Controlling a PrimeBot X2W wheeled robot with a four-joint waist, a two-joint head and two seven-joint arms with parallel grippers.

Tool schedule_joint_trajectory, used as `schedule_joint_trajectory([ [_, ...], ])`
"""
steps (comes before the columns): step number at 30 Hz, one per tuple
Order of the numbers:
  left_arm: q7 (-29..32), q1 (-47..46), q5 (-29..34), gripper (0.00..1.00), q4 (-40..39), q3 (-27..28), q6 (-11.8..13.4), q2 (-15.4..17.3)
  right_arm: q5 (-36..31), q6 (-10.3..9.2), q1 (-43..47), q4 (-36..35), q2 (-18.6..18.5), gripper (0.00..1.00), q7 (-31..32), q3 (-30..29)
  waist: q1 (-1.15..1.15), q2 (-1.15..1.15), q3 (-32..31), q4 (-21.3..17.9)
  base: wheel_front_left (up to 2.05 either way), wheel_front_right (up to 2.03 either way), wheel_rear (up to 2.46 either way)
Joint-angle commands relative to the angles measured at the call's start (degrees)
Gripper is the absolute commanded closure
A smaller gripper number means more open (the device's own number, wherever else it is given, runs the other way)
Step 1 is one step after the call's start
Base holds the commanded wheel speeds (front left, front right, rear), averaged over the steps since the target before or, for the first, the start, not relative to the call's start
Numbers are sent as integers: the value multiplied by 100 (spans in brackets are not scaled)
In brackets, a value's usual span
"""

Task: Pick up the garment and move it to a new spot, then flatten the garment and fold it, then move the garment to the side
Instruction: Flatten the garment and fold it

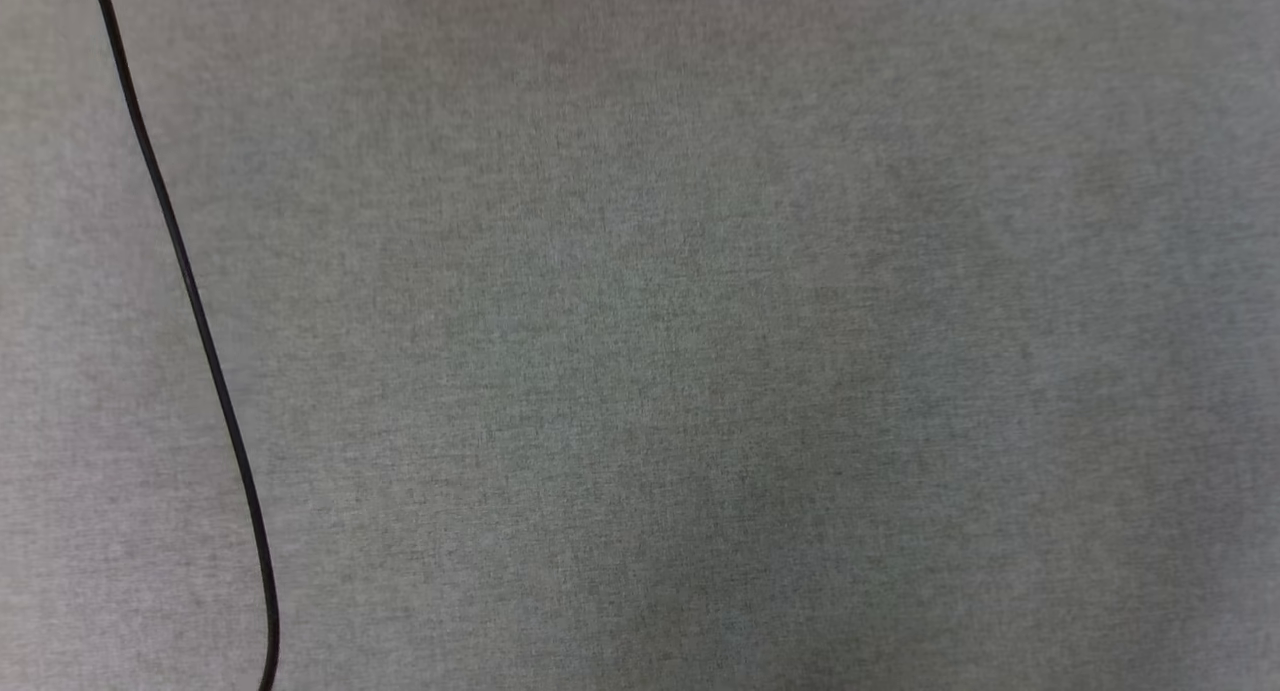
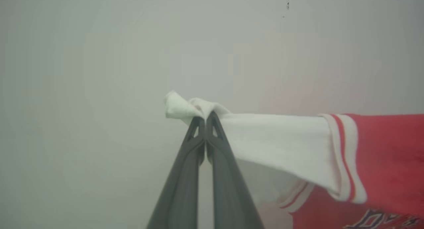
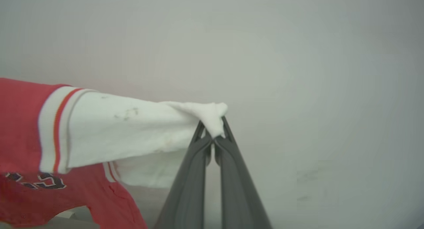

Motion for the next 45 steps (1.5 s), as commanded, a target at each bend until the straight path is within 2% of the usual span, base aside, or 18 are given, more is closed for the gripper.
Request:
schedule_joint_trajectory([
  [1,-40,-58,-28,100,59,16,-26,-20,-13,-11,-117,92,39,100,-70,25,-1,0,181,33,0,0,0],
  [11,-311,420,-326,100,872,60,-368,-339,301,-10,-135,1305,457,100,-703,420,-1,0,464,156,0,0,0],
  [17,-440,1144,-533,100,1260,120,-577,-543,653,-9,422,1808,537,100,-1108,845,-1,0,338,206,0,0,0],
  [21,-491,1912,-640,100,1252,206,-692,-626,1027,-9,1145,1926,472,100,-1440,1122,-1,0,81,238,0,0,0],
  [25,-501,2757,-589,100,756,499,-716,-589,1401,-8,1922,1760,326,100,-1755,1351,-1,0,-168,263,0,0,0],
  [34,-504,4950,-72,100,-885,1299,-406,-587,1910,-10,3584,962,-59,100,-2056,1647,-1,0,-846,222,0,0,0],
  [40,-505,6245,147,100,-1810,1604,-202,-674,1885,-10,4732,230,-183,100,-1942,1506,-1,0,-1300,202,0,0,0],
  [45,-504,7252,209,100,-2399,1774,-4,-730,1742,-11,5738,-444,-136,100,-1665,1173,-1,0,-1583,174,0,0,0],
])
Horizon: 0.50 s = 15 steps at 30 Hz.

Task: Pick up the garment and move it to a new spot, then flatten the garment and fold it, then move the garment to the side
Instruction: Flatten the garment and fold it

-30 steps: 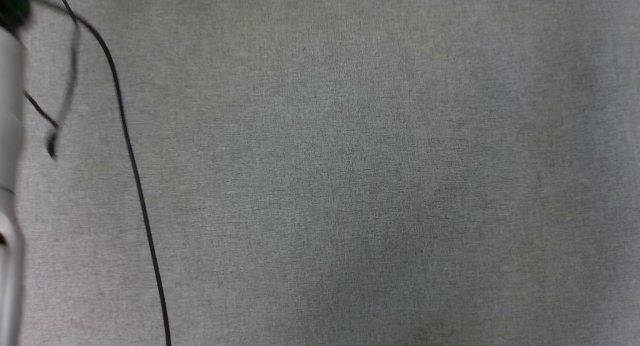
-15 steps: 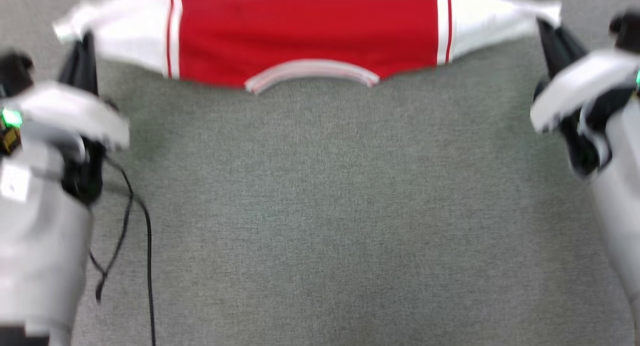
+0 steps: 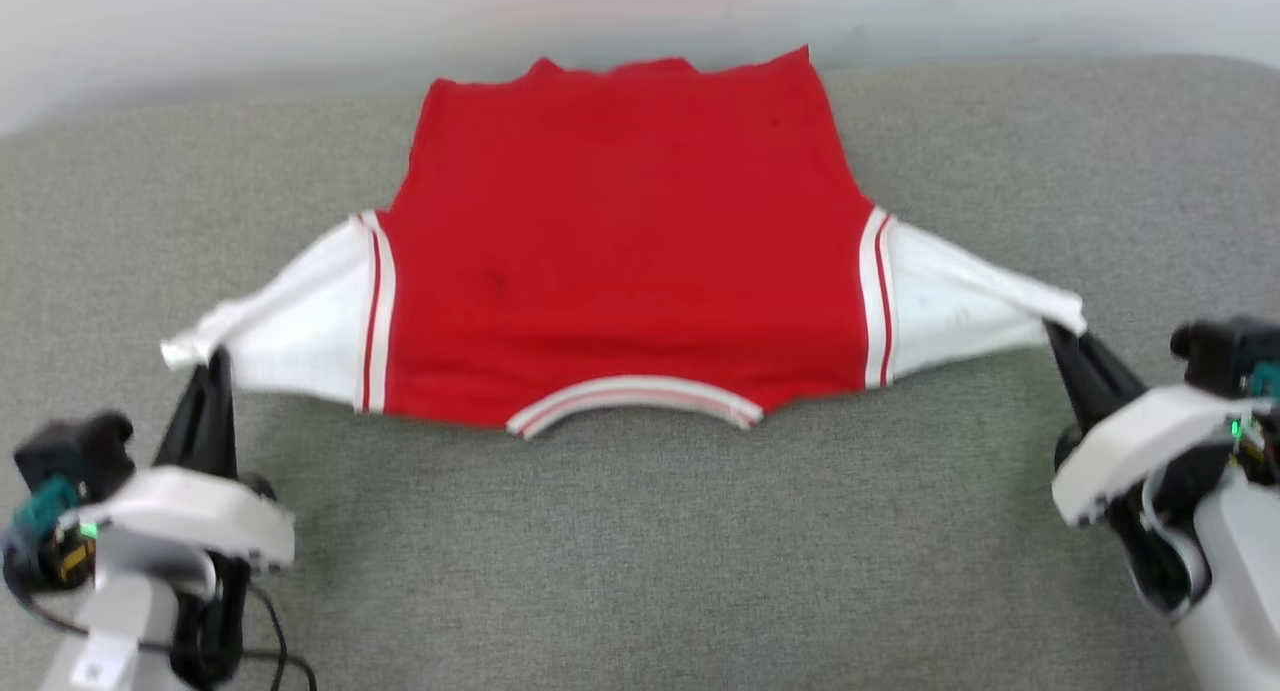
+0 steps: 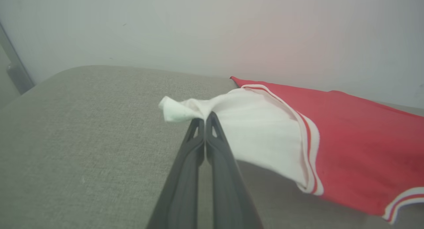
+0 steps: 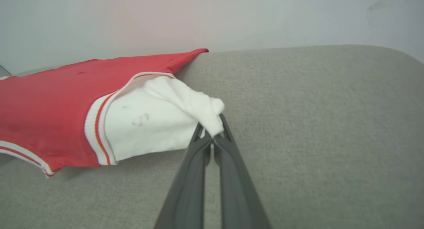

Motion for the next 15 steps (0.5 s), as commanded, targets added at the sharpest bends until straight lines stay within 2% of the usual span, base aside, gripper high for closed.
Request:
schedule_joint_trajectory([
  [1,-40,283,33,100,-146,64,85,-14,-84,-12,330,-187,-7,100,82,-136,2,0,-153,-20,0,0,0],
  [6,31,1151,-7,100,-679,80,322,-96,-325,-12,1394,-1023,160,100,413,-660,2,0,-408,26,0,0,0],
  [15,254,2417,-88,100,-1318,-1,628,-244,-875,-11,3217,-2457,846,100,1088,-1603,2,0,-799,122,0,0,0],
])
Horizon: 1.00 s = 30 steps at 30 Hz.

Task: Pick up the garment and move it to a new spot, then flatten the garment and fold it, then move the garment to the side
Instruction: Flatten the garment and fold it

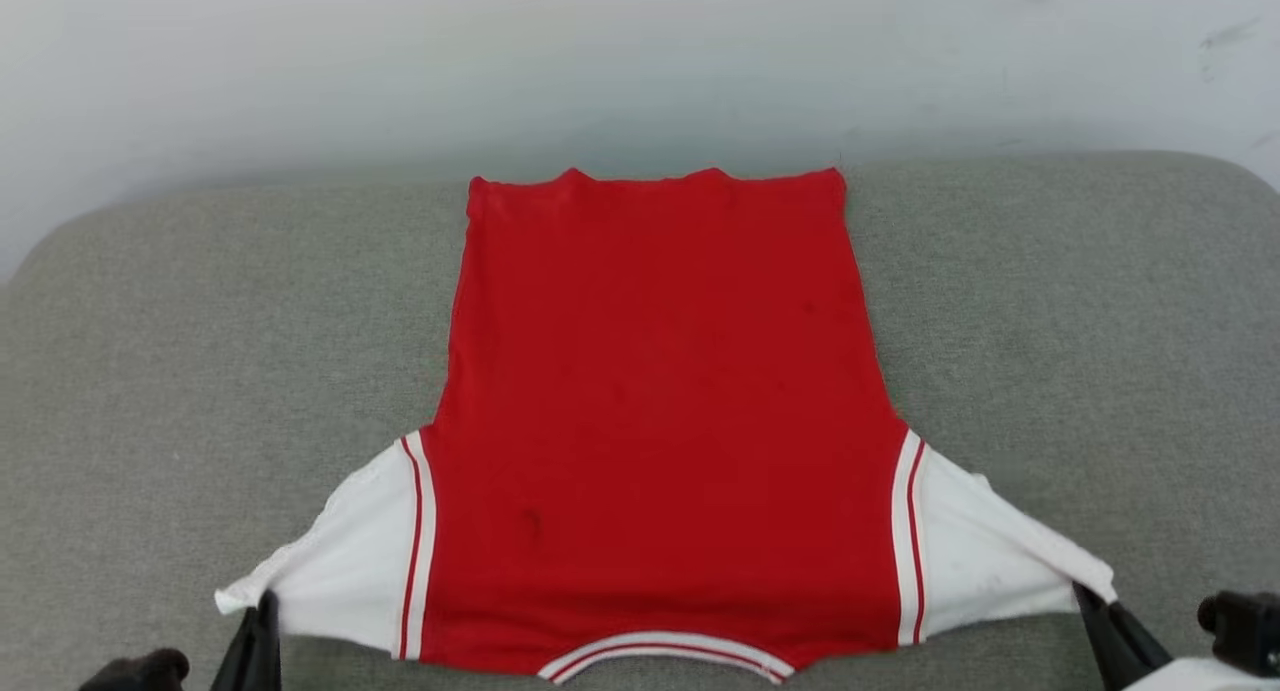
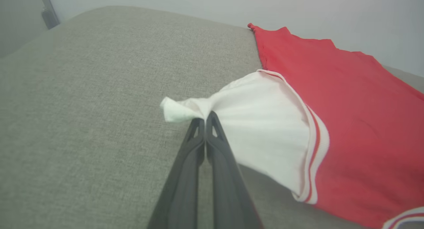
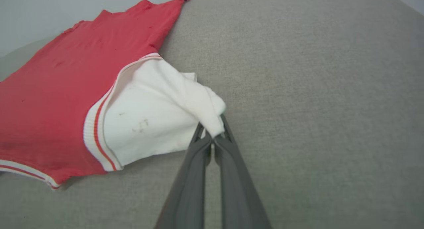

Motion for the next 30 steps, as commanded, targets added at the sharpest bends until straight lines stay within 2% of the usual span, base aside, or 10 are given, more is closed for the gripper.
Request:
schedule_joint_trajectory([
  [1,1,107,-39,100,-22,12,31,-6,-28,-12,128,-68,42,100,44,-60,2,0,-85,25,0,0,0],
  [6,-26,682,-57,100,-145,-33,113,-97,-246,-12,979,-620,350,100,367,-417,2,0,-244,116,0,0,0],
  [11,-121,818,79,100,-86,-163,68,-133,-646,-11,1424,-663,475,100,510,-490,2,0,-293,225,0,0,0],
  [14,-191,690,172,100,-51,-221,-6,-170,-619,-11,1404,-575,547,100,499,-413,2,0,-279,276,0,0,0],
  [15,-213,647,196,100,-45,-238,-30,-189,-565,-11,1335,-570,558,89,438,-412,2,0,-263,289,0,0,0],
  [16,-232,597,246,100,-48,-254,-59,-205,-512,-11,1263,-547,575,42,413,-401,2,0,-245,301,0,0,0],
  [17,-247,553,295,100,-59,-260,-68,-217,-475,-10,1180,-553,589,0,360,-380,2,0,-227,316,0,0,0],
  [24,-294,146,585,100,-198,-368,-215,-319,-227,-9,431,-669,489,0,-65,-783,2,0,7,488,0,0,0],
  [30,-303,-221,869,100,-447,-436,-301,-387,-153,-9,-883,-48,130,0,57,-986,2,0,279,669,0,0,0],
])
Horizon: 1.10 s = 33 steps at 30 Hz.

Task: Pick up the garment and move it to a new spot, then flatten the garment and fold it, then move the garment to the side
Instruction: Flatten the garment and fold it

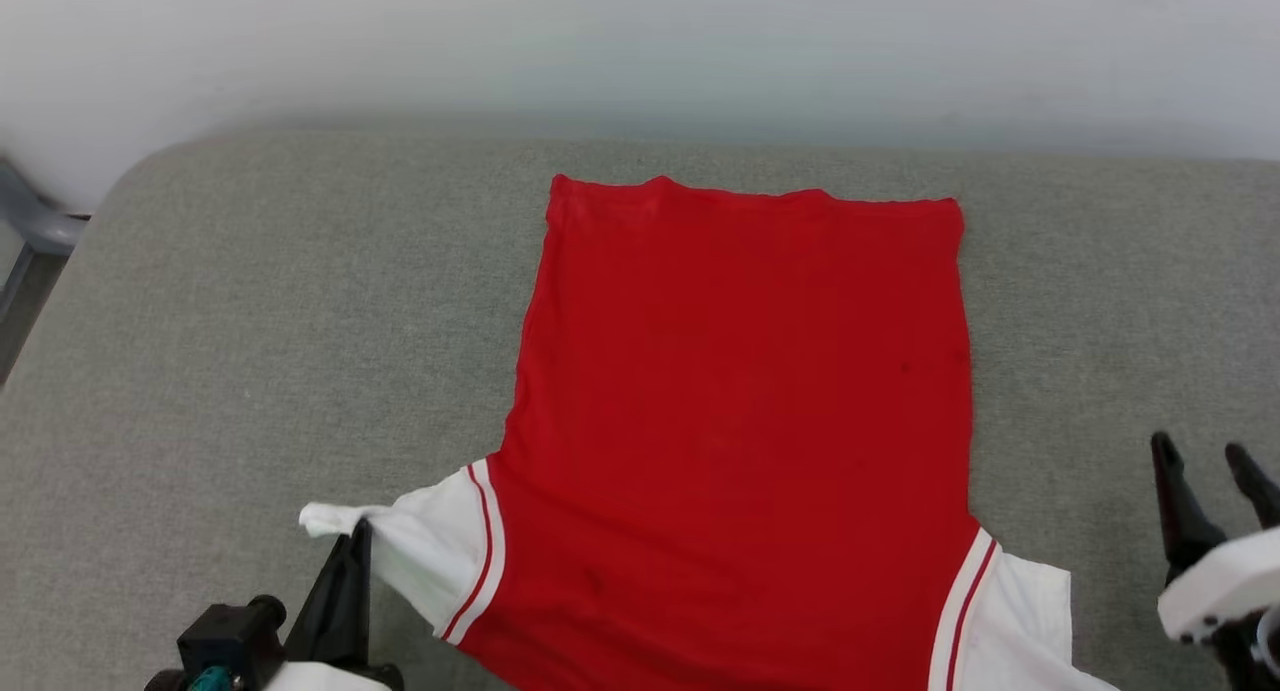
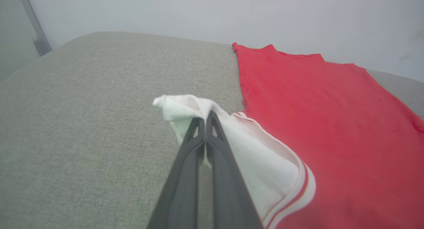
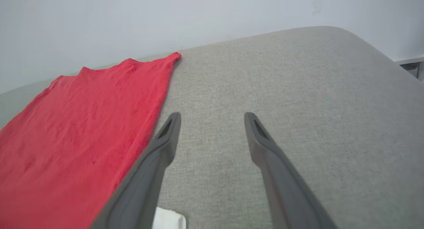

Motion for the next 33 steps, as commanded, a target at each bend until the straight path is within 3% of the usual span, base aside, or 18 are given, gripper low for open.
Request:
schedule_joint_trajectory([
  [1,-38,-108,43,100,-45,-14,-32,-25,0,-4,-270,151,-96,0,49,0,-1,0,120,113,0,0,0],
  [7,-40,-557,269,100,-284,-145,-162,-189,185,-4,-1805,1254,-503,0,539,134,-1,0,618,407,0,0,0],
  [14,-35,-1061,488,100,-531,-223,-375,-491,249,-4,-3524,2505,-937,0,1649,417,-1,0,1306,740,0,0,0],
  [21,-35,-1449,695,100,-562,-186,-634,-740,98,-4,-4952,3250,-1183,0,2681,658,-1,0,1896,984,0,0,0],
  [28,-35,-1738,821,100,-548,-128,-841,-946,-278,-4,-5878,3796,-1251,0,3289,724,-1,0,2360,1100,0,0,0],
  [33,-35,-1827,904,100,-509,-63,-923,-1037,-452,-4,-5936,4219,-1254,0,3665,923,-1,0,2534,1131,0,0,0],
])
